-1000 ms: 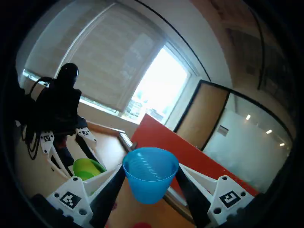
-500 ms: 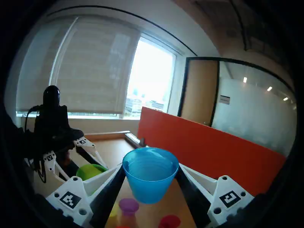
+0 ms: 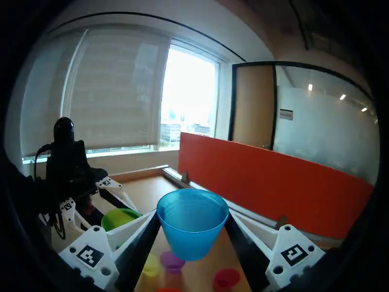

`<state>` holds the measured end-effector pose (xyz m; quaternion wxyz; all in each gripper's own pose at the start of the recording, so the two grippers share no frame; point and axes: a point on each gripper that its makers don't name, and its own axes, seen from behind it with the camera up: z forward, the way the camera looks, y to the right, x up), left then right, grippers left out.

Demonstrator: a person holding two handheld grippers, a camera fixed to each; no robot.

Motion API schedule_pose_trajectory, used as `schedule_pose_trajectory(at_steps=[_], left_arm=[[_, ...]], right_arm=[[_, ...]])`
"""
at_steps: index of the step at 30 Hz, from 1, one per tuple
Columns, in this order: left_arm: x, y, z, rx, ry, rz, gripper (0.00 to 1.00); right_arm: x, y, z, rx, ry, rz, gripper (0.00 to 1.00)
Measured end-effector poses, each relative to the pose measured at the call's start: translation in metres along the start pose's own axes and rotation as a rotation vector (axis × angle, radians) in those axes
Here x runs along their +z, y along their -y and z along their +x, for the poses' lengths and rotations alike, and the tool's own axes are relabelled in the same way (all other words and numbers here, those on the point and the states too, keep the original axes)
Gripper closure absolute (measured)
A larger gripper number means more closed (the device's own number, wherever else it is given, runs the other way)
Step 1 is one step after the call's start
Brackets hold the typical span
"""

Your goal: Pour water

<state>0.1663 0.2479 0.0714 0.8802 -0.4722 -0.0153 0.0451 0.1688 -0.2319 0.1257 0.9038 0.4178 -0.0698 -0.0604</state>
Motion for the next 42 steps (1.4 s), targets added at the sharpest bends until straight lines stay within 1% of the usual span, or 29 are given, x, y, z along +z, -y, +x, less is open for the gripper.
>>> schedule_pose_trajectory(at_steps=[8,12,17,23,30,35,38,42], left_arm=[[-0.006,0.002,-0.005,0.006,0.027,0.012,0.12],[-0.011,-0.001,-0.011,0.007,0.051,0.009,0.12],[-0.018,-0.003,-0.021,0.019,0.086,0.008,0.12],[-0.024,-0.005,-0.034,0.029,0.131,0.004,0.12],[-0.028,-0.014,-0.052,0.030,0.181,-0.016,0.12],[-0.030,-0.021,-0.069,0.045,0.233,-0.028,0.12],[-0.031,-0.027,-0.074,0.050,0.249,-0.041,0.12],[-0.031,-0.032,-0.082,0.034,0.264,-0.056,0.12]], right_arm=[[-0.006,0.002,-0.012,-0.003,0.032,0.000,0.09],[-0.011,0.003,-0.021,-0.001,0.047,0.002,0.09],[-0.019,0.003,-0.037,0.003,0.076,0.010,0.09],[-0.029,0.005,-0.060,-0.013,0.130,0.022,0.09],[-0.041,0.018,-0.090,-0.035,0.192,0.060,0.09],[-0.048,0.026,-0.111,-0.052,0.242,0.085,0.09],[-0.051,0.030,-0.122,-0.065,0.263,0.101,0.09],[-0.055,0.037,-0.134,-0.064,0.289,0.125,0.09]])
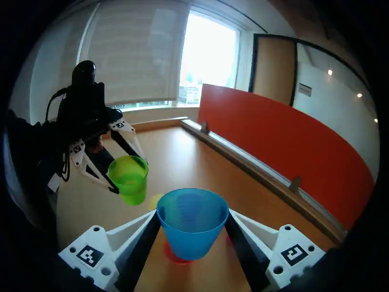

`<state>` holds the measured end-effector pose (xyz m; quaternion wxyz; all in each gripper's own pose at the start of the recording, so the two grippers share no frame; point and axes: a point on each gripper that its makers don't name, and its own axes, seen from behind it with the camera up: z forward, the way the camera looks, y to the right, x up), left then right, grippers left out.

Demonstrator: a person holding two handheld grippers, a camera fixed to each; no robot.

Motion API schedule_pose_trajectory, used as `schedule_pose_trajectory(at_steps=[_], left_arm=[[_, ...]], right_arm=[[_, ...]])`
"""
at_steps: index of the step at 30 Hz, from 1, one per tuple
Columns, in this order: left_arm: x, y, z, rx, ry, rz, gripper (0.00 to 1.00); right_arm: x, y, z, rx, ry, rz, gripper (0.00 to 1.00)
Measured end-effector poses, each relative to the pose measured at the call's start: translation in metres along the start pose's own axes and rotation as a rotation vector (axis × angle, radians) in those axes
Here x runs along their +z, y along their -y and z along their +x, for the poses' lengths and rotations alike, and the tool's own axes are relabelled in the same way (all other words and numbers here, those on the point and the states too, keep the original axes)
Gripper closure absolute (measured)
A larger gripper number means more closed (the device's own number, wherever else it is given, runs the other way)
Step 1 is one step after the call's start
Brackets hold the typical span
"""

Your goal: Pour water

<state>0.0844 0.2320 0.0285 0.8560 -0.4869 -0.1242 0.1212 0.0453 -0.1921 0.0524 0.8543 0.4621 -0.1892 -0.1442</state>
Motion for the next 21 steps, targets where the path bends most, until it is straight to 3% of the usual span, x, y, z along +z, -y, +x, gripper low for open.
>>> schedule_pose_trajectory(at_steps=[6,21], left_arm=[[0.000,-0.006,-0.015,-0.006,0.026,-0.011,0.12],[0.003,-0.035,-0.059,0.015,0.128,-0.066,0.12]], right_arm=[[-0.003,0.013,-0.018,-0.007,0.030,0.037,0.09],[-0.006,0.048,-0.071,-0.055,0.139,0.125,0.09]])
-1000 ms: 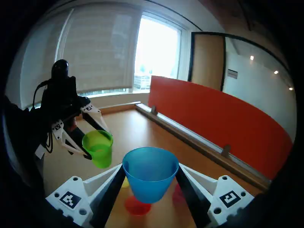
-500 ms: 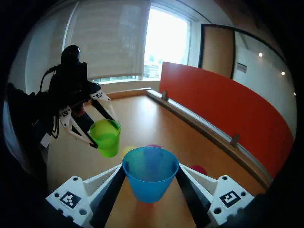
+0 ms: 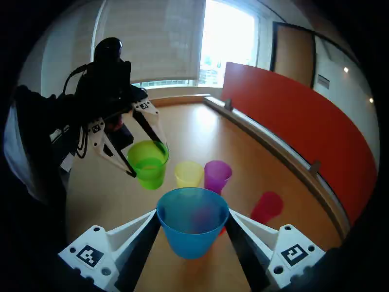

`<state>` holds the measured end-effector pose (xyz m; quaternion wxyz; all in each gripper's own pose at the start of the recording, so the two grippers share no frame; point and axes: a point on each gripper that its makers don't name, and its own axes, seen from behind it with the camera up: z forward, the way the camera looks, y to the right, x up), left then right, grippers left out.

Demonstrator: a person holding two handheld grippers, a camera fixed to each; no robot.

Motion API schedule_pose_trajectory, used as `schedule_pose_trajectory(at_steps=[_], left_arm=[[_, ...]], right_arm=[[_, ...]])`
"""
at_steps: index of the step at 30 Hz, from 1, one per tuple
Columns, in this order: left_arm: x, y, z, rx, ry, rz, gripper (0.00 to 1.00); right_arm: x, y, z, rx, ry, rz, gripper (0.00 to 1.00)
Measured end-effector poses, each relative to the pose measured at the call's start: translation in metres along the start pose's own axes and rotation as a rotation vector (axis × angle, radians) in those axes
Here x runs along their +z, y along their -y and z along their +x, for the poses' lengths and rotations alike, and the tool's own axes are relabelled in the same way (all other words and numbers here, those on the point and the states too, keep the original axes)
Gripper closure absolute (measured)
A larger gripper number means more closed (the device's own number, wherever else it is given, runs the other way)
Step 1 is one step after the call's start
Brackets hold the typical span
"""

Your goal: Pour water

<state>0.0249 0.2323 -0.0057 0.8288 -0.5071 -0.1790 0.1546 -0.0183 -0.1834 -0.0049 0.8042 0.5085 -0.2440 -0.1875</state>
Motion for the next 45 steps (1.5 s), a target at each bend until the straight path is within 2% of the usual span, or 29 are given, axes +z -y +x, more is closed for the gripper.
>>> schedule_pose_trajectory(at_steps=[11,21,38,45], left_arm=[[0.007,-0.011,-0.019,0.016,0.041,-0.023,0.12],[0.016,-0.020,-0.041,0.030,0.084,-0.040,0.12],[0.032,-0.028,-0.055,0.014,0.081,-0.056,0.12],[0.039,-0.031,-0.061,0.029,0.090,-0.055,0.12]], right_arm=[[0.001,0.016,-0.024,-0.017,0.048,0.051,0.09],[0.013,0.024,-0.048,-0.026,0.091,0.080,0.09],[0.038,0.042,-0.077,-0.047,0.126,0.125,0.09],[0.044,0.048,-0.084,-0.041,0.139,0.138,0.09]])
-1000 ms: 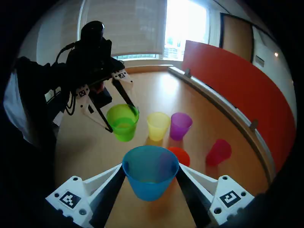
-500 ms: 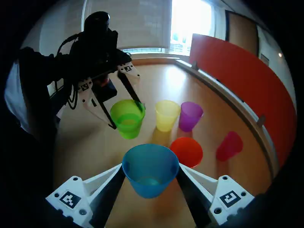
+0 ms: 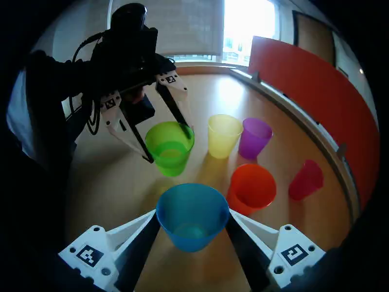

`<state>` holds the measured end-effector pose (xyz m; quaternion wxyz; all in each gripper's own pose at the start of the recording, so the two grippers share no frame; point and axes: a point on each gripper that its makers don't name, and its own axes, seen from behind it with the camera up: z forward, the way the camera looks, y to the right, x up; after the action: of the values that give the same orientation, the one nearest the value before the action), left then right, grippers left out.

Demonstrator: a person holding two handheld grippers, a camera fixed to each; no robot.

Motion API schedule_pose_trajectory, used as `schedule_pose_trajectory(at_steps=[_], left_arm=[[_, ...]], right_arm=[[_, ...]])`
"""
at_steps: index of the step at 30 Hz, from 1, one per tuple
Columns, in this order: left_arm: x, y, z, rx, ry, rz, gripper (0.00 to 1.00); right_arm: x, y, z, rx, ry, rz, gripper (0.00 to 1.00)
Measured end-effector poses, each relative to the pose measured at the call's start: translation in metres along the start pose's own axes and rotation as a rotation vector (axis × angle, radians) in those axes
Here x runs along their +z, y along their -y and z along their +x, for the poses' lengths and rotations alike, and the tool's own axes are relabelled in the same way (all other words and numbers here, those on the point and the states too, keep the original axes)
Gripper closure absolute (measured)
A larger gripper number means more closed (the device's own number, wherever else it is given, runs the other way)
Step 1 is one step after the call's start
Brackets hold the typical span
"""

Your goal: Pour water

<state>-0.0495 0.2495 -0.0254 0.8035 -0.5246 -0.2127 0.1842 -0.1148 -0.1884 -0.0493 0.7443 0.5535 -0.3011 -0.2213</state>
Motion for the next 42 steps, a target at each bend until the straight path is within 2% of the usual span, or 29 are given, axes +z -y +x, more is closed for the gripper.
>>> schedule_pose_trajectory(at_steps=[15,21,42], left_arm=[[0.011,-0.001,-0.013,-0.020,0.014,-0.010,0.12],[0.011,-0.005,-0.015,-0.019,0.012,-0.021,0.12],[0.008,-0.005,-0.020,-0.027,0.020,-0.025,0.09]], right_arm=[[0.009,0.001,-0.012,0.009,0.000,0.003,0.09],[0.011,0.002,-0.016,0.003,0.002,0.002,0.09],[0.006,0.000,-0.031,-0.005,0.034,-0.022,0.04]])
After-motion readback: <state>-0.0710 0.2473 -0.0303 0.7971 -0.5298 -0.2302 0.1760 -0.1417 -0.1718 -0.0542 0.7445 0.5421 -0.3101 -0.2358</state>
